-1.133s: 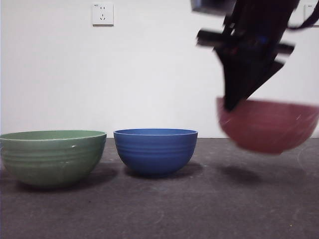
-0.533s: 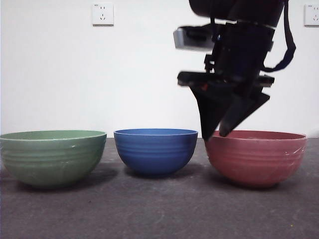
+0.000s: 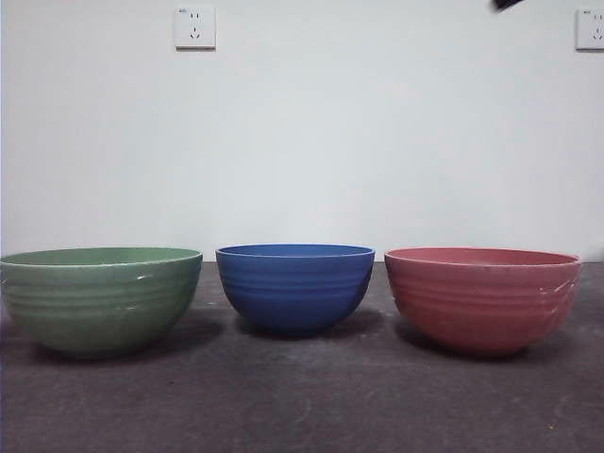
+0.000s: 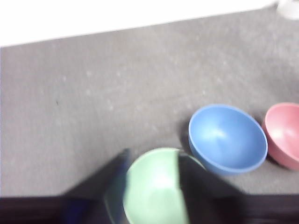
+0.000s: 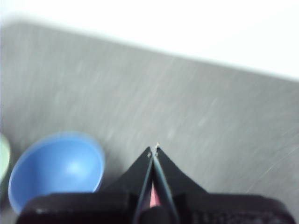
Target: Pick up the green bowl on the top,put the green bowl on the left,pick up the red bowl in the middle,put the red bowl on the right
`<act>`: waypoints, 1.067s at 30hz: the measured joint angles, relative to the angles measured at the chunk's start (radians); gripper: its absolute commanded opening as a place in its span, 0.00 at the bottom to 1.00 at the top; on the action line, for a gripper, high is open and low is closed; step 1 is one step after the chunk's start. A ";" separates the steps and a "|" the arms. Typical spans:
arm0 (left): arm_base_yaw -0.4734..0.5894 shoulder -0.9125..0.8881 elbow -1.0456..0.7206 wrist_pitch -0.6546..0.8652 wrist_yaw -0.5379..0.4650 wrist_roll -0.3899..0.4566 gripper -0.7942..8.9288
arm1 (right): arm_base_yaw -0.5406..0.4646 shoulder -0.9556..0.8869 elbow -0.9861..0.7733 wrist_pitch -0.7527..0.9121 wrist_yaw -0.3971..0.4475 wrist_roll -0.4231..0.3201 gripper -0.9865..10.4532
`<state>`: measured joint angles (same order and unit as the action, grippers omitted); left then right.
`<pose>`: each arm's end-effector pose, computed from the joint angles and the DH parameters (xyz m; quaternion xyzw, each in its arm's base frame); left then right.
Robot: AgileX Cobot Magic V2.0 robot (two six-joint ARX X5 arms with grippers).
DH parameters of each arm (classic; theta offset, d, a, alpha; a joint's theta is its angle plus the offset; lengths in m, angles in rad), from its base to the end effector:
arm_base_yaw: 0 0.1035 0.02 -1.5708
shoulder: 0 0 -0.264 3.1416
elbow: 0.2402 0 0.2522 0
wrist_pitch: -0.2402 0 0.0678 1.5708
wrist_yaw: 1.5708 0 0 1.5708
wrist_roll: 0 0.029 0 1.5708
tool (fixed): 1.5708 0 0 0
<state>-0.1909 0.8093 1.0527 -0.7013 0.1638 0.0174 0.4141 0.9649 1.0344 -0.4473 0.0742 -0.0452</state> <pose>0.1440 -0.0326 0.3692 0.0114 0.2254 -0.1738 0.9586 0.1837 0.0784 0.3617 -0.0673 0.1784 0.1702 0.9668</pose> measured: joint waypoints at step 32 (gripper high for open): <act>0.029 -0.505 -0.394 0.182 -0.057 0.001 0.08 | -0.100 -0.388 -0.446 0.193 -0.045 0.129 0.09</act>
<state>-0.1623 0.3042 0.6582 -0.5198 0.1070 0.0181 0.3141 0.5766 0.5884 -0.2543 0.0292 0.0837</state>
